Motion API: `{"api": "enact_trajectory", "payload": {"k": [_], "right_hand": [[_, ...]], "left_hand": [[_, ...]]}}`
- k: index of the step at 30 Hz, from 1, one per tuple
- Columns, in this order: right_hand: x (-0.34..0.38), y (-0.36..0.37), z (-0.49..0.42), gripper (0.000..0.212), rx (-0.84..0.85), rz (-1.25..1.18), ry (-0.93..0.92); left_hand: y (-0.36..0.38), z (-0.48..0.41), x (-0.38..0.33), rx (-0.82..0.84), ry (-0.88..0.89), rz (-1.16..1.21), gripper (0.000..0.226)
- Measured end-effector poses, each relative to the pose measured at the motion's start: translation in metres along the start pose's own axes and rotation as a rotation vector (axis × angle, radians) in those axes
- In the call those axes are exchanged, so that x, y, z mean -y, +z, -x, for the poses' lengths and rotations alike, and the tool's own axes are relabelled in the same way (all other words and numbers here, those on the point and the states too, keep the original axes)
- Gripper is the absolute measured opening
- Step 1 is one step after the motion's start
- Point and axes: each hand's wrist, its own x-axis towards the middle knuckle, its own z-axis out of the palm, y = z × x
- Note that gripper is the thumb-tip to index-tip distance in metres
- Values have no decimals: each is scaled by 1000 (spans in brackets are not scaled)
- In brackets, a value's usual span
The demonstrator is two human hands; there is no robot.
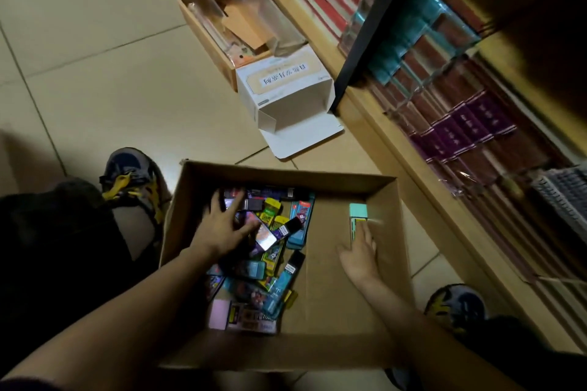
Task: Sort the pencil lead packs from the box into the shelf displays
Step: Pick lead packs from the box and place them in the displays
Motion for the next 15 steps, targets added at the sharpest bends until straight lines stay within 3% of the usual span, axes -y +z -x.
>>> {"api": "enact_trajectory", "payload": {"k": [5, 15], "right_hand": [[5, 9, -2, 70, -67, 106, -8], [-4, 24, 34, 63, 47, 287, -225]], "left_hand": [[10, -4, 1, -21, 3, -124, 70], [60, 57, -22, -49, -6, -185, 62]]}}
